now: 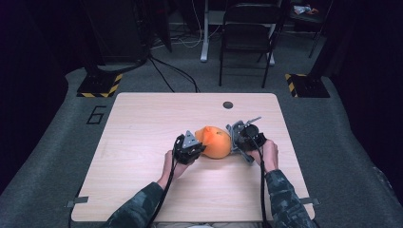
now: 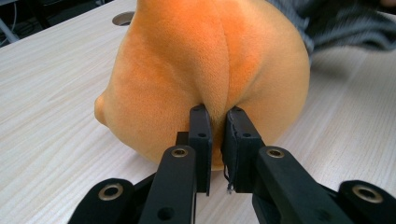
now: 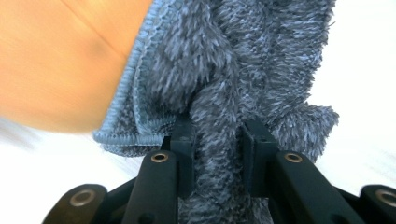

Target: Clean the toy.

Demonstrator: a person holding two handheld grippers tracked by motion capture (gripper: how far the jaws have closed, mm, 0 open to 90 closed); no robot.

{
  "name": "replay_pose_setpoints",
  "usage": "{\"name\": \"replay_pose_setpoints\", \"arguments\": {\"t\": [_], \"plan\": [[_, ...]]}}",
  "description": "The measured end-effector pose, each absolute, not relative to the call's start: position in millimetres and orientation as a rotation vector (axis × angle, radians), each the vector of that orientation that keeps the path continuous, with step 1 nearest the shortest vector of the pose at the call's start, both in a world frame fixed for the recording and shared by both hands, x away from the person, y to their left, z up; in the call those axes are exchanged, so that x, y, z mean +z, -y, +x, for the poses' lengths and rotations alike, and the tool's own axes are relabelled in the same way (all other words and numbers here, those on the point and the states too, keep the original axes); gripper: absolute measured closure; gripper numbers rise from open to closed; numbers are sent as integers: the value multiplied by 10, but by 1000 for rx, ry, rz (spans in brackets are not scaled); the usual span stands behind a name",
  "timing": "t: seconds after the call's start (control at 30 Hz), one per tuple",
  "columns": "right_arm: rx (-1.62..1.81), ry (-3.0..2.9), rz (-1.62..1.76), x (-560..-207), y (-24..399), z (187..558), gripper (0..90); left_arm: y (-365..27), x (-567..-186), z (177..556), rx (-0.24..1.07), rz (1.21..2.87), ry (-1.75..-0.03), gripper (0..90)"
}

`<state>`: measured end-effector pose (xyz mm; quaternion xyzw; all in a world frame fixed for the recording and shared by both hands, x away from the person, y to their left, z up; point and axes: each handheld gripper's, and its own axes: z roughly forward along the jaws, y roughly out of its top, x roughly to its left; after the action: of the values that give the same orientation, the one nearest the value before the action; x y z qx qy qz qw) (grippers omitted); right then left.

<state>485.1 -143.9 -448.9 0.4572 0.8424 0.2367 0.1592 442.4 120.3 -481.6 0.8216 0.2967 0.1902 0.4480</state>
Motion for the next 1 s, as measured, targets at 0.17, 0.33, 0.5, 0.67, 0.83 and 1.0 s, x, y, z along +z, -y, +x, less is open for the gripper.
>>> {"name": "replay_pose_setpoints", "arguments": {"t": [0.17, 0.33, 0.5, 0.67, 0.83, 1.0], "plan": [[871, -2395, 1187, -4097, 1273, 4669, 701, -1197, -4819, 4419, 479, 2028, -739, 817], [795, -2495, 1085, -4199, 977, 4577, 703, -1187, -4827, 4418, 470, 2035, -742, 809], [805, -2465, 1106, -4293, 987, 4607, 706, -1191, -4833, 4432, 470, 2022, -735, 796], [835, -2459, 1130, -4315, 1033, 4639, 706, -1187, -4819, 4417, 483, 2039, -727, 657], [848, -2457, 1150, -4333, 1077, 4662, 706, -1114, -4890, 4387, 584, 2093, -709, 545], [862, -2449, 1168, -4375, 1095, 4690, 707, -1055, -4948, 4397, 641, 2097, -696, 573]]}}
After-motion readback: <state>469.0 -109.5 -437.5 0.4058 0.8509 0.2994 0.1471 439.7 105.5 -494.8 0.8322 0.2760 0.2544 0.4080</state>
